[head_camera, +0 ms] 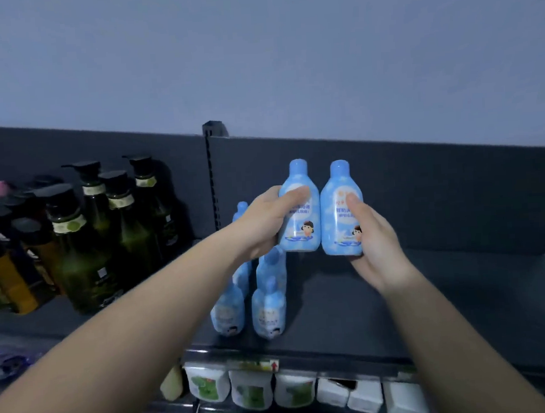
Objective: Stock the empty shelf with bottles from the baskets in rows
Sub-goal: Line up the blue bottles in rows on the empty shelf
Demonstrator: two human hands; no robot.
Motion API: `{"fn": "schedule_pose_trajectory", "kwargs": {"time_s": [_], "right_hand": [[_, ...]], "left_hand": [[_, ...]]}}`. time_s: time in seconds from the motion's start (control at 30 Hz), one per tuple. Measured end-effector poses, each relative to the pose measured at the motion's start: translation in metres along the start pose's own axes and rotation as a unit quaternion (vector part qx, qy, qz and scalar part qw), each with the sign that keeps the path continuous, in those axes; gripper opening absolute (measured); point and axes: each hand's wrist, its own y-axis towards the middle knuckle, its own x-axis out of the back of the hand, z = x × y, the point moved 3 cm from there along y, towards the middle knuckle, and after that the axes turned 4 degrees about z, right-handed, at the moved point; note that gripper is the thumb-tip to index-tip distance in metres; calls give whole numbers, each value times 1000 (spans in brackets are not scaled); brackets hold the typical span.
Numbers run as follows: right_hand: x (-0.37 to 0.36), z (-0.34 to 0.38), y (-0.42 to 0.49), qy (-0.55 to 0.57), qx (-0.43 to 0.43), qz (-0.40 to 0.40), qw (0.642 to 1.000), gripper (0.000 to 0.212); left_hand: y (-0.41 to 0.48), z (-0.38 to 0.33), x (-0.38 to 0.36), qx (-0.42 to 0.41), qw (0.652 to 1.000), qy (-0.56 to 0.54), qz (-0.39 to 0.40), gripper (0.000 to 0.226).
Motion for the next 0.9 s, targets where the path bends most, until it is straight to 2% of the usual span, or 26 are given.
{"fn": "schedule_pose_trajectory", "kwargs": {"time_s": [0.2, 0.27, 0.33, 0.47, 0.53, 0.73, 0.9], "right_hand": [[3, 21, 55, -50, 72, -9, 996, 87], [10, 22, 70, -68, 80, -23, 994, 81], [20, 22, 84, -80, 83, -51, 992, 62], [39, 19, 108, -142, 68, -67, 985, 36], [49, 17, 120, -171, 60, -61, 982, 29], [66, -8, 145, -250, 15, -15, 968, 41], [91, -35, 162, -283, -14, -6, 959, 48]], "left_hand": [[75, -24, 15, -17, 995, 24, 92, 27], [102, -23, 19, -4, 993, 44, 111, 33], [125, -22, 22, -5, 988, 84, 131, 39], [161, -14, 25, -16, 970, 201, 138, 31], [179, -8, 26, -26, 953, 267, 142, 38], [212, 23, 33, -23, 888, 444, 116, 43], [225, 37, 31, -10, 817, 566, 110, 52]]}}
